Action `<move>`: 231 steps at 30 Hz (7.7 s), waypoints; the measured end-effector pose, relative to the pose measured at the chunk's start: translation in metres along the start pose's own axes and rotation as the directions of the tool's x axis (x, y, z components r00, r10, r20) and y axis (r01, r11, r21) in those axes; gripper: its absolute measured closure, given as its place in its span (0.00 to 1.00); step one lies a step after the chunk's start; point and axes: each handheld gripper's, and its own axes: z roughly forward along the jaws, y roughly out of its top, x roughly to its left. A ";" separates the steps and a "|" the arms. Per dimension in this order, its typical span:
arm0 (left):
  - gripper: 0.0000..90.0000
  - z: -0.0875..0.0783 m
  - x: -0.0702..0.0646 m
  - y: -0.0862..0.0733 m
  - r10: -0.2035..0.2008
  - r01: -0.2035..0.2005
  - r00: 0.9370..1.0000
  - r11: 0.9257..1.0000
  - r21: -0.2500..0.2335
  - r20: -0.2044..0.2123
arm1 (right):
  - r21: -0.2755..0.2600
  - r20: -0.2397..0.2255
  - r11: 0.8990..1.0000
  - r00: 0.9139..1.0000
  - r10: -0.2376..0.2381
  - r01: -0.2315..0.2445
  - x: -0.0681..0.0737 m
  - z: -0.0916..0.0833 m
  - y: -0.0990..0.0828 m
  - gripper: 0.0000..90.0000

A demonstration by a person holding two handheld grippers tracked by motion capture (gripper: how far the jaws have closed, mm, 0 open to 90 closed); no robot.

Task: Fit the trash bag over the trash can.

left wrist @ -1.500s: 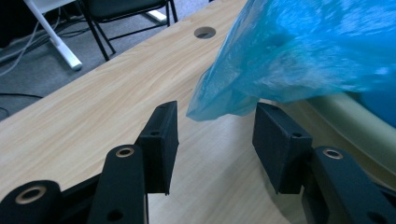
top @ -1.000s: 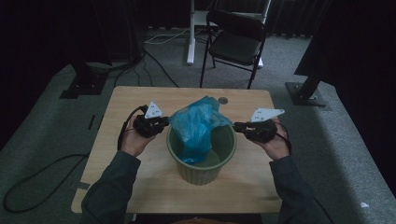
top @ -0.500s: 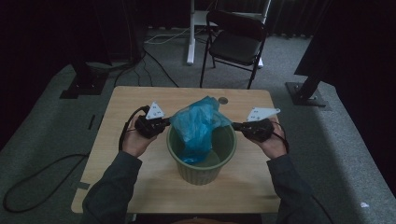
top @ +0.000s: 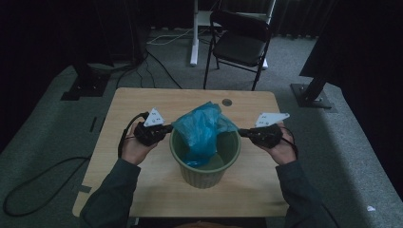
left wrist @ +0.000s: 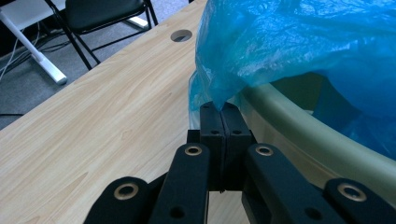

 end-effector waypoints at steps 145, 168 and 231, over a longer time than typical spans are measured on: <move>1.00 -0.014 0.005 -0.020 -0.019 0.013 0.991 0.999 -0.048 -0.129 | 0.030 0.009 0.999 1.000 0.020 -0.020 0.000 -0.002 -0.008 1.00; 0.74 -0.038 -0.002 -0.003 -0.019 0.004 0.995 0.989 -0.149 -0.100 | -0.064 0.004 0.997 0.999 0.035 -0.035 -0.001 -0.020 0.002 0.78; 0.99 -0.039 -0.024 -0.026 -0.066 0.071 0.996 0.992 -0.103 0.051 | -0.001 -0.067 1.000 0.998 0.014 -0.015 0.019 -0.020 -0.004 1.00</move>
